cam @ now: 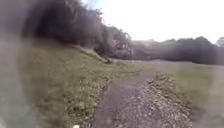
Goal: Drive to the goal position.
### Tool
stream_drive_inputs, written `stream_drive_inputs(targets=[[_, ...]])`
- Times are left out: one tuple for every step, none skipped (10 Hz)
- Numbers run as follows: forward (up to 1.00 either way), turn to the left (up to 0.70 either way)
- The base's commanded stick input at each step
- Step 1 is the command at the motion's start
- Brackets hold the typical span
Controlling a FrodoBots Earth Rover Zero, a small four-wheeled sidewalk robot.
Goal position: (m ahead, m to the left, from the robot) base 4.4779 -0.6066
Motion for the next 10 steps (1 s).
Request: stream_drive_inputs(targets=[[1.0, -0.21], [1.0, -0.21], [1.0, -0.21], [1.0, -0.21], [1.0, -0.21], [1.0, -0.2], [1.0, -0.15], [1.0, 0.0], [1.0, 0.0], [1.0, 0.0]])
